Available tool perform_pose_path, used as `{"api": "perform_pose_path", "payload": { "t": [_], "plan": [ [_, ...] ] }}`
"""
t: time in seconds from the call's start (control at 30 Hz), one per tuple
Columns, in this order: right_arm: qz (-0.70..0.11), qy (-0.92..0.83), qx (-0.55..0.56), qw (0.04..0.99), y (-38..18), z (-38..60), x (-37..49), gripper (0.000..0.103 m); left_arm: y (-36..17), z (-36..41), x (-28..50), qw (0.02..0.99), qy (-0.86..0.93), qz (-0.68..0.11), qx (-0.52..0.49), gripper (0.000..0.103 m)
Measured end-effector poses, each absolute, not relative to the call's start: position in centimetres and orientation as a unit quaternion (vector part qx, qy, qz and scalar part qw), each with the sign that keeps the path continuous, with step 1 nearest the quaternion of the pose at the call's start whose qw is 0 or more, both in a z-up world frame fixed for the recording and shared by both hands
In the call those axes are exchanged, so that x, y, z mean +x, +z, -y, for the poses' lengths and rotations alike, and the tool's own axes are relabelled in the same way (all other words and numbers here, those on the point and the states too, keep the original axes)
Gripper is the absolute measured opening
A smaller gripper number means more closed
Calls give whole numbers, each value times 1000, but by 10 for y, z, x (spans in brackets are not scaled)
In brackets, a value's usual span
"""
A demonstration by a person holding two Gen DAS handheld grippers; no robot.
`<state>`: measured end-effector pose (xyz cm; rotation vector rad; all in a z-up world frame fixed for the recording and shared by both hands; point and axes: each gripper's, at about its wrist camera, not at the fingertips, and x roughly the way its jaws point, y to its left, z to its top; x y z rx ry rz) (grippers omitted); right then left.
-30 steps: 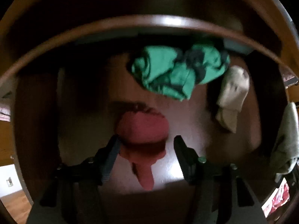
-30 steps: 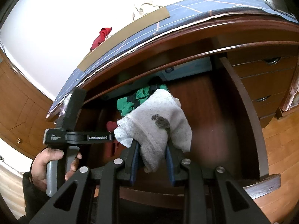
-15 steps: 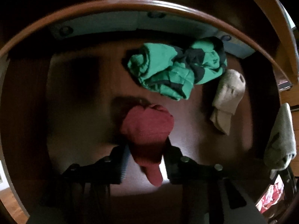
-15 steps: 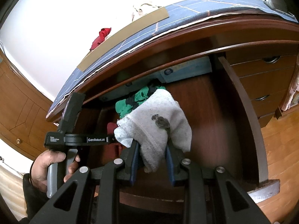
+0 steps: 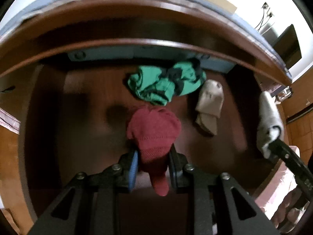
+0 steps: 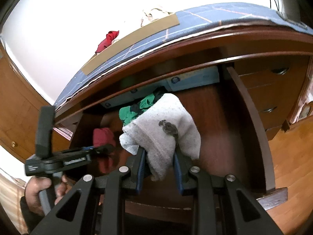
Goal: Take underwear out of drawer
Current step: 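Grasp the red sock with the left tool while the right tool holds the underwear, then lift the red sock and white-grey underwear up and carry them over the tray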
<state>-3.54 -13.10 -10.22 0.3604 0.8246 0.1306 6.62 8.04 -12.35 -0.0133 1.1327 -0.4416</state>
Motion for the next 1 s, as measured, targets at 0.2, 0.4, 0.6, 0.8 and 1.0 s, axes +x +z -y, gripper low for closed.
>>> {"api": "perform_pose_path", "payload": {
  "t": [0.2, 0.4, 0.6, 0.8, 1.0],
  "plan": [
    [-390, 67, 160, 905, -97, 124, -42, 29, -105, -82, 43, 844, -215, -491, -9, 25],
    [-374, 70, 145, 913, -88, 119, -52, 29, -98, -76, 32, 858, -224, -463, -4, 25],
    [-352, 70, 130, 924, -74, 114, -61, 29, -80, -81, 19, 871, -216, -441, -3, 25],
    [-335, 77, 125, 931, -61, 108, -70, 29, -63, -82, 9, 882, -217, -419, -2, 25],
    [-306, 81, 105, 943, -41, 100, -83, 29, -44, -80, -4, 889, -228, -397, 3, 25]
  ]
}}
